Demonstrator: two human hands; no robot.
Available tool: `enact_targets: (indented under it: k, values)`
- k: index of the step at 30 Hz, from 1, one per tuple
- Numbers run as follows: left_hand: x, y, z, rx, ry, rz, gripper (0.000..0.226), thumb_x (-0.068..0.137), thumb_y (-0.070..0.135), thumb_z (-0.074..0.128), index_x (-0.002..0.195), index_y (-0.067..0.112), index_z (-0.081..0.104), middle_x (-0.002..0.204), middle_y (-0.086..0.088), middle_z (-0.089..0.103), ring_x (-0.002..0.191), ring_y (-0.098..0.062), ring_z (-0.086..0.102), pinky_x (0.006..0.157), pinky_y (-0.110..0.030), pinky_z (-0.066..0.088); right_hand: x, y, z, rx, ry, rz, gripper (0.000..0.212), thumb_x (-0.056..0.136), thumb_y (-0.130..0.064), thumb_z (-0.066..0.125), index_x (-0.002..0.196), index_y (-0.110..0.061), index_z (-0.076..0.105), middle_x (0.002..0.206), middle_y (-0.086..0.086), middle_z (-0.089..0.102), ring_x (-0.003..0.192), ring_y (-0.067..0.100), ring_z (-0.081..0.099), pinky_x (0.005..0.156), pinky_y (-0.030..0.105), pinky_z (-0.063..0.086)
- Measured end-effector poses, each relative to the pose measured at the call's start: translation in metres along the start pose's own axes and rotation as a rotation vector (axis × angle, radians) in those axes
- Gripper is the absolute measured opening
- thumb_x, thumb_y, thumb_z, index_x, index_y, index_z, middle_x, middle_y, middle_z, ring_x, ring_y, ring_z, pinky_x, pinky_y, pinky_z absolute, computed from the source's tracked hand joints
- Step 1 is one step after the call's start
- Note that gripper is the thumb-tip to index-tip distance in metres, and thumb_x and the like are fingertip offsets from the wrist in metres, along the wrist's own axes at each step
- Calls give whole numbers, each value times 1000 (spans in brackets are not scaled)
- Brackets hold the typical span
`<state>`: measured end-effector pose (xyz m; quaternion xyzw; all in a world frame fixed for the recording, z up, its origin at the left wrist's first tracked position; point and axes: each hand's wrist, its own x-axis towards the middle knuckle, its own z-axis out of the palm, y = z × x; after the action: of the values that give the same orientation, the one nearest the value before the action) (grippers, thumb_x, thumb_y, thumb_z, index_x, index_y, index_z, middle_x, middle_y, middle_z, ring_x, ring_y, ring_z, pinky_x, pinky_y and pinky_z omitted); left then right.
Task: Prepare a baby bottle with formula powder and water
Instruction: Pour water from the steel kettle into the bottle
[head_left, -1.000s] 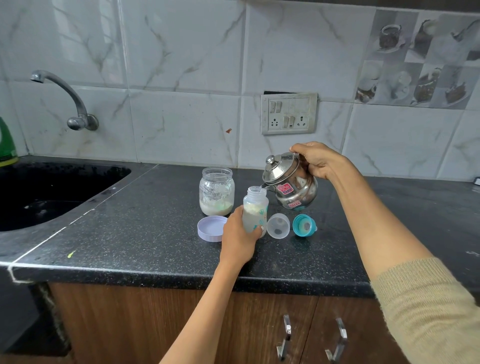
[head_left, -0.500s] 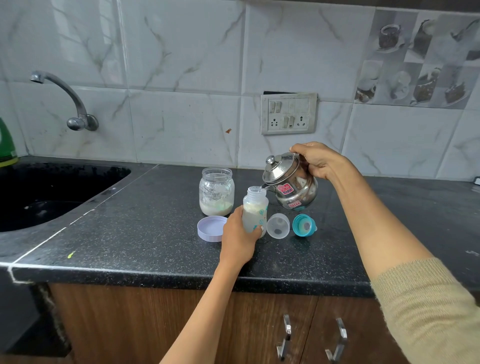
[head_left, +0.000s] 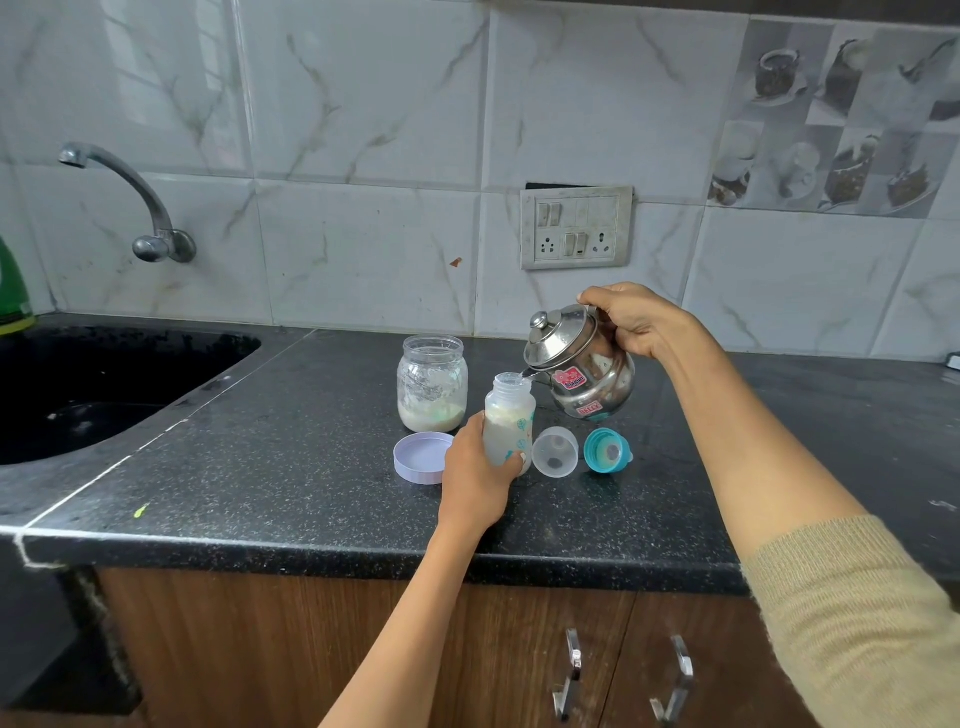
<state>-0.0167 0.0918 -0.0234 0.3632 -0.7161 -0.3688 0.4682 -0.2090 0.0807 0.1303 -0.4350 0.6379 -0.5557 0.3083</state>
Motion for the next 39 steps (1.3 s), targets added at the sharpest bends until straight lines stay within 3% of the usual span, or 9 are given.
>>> enact_targets:
  k: [10,29,39]
  values:
    - [0,0,0,2,1,-11,34,81,9,68,109,14,51,106,0,59,100,-19,57,81,-32,48,1,-1,0,1,-2,0,18,91,-9,52,74,-10,55,67,7,47,58,15,45,59,27,44]
    - [0,1,0,2,2,-25,37,80,8,68,112,12,51,111,-4,61,102,-22,58,86,-38,50,3,-2,2,-8,10,-10,18,91,-9,53,73,-9,55,66,8,47,58,16,45,60,28,43]
    - [-1,2,-1,1,0,-14,33,80,7,68,102,20,48,105,0,58,100,-21,57,85,-38,50,1,-3,3,-12,8,-6,17,91,-8,52,75,-8,56,66,7,47,58,15,44,60,28,42]
